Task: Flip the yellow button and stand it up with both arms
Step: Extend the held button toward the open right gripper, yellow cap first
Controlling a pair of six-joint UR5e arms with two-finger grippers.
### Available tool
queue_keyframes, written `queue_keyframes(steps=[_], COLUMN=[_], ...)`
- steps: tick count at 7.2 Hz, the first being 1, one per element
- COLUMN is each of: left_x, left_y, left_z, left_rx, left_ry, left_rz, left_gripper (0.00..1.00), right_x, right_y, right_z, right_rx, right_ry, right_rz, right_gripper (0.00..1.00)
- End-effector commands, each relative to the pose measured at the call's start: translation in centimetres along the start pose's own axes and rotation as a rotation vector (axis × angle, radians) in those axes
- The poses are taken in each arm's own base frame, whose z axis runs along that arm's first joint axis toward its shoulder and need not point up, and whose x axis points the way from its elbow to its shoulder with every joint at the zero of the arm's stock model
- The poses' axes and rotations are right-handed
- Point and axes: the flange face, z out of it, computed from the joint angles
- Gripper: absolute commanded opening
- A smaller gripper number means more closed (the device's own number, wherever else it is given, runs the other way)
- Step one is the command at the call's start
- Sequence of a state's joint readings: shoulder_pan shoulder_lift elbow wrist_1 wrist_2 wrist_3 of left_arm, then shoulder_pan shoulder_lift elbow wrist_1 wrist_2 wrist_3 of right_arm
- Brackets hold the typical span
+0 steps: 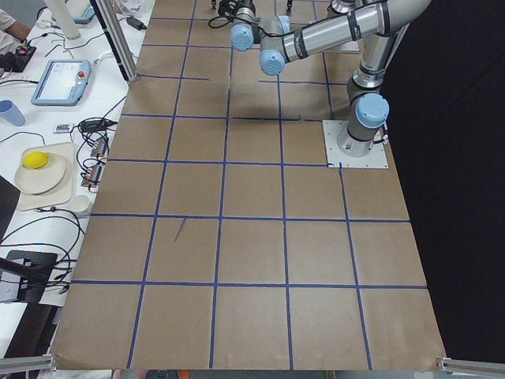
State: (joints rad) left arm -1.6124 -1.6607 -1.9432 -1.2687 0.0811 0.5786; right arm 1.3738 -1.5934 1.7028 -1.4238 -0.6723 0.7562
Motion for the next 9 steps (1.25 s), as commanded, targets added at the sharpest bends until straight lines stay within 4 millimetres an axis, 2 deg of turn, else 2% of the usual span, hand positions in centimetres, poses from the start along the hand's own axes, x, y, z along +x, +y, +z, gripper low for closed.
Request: queue_keyframes(steps=[1,2,6,8,9], left_x=[0.1,0.1,0.1,0.1,0.2], left_y=[-0.2,-0.3,-0.4,-0.4,-0.4], left_z=[0.2,0.2,0.1,0.1,0.1], left_rx=[-0.002,-0.002,-0.001,-0.001,0.000], left_ry=[0.004,0.004,0.003,0.003,0.003], left_rz=[-0.004,-0.004,-0.018,-0.022,-0.042], left_gripper=[0.03,0.03,0.07,0.15,0.19], right_x=[0.0,-0.2,0.7,1.3,1.5], right_y=[0.5,0.7,1.2,1.3,1.8], right_z=[-0.1,-0.2,-0.2,-0.4,-0.6], right_rx=[-0.017,-0.031,-0.029,0.024,0.018], right_ry=[-0.018,-0.032,-0.017,0.031,0.034], right_rz=[0.007,0.017,0.030,0.022,0.030], right_gripper=[0.86,0.81,0.78,0.90,0.90])
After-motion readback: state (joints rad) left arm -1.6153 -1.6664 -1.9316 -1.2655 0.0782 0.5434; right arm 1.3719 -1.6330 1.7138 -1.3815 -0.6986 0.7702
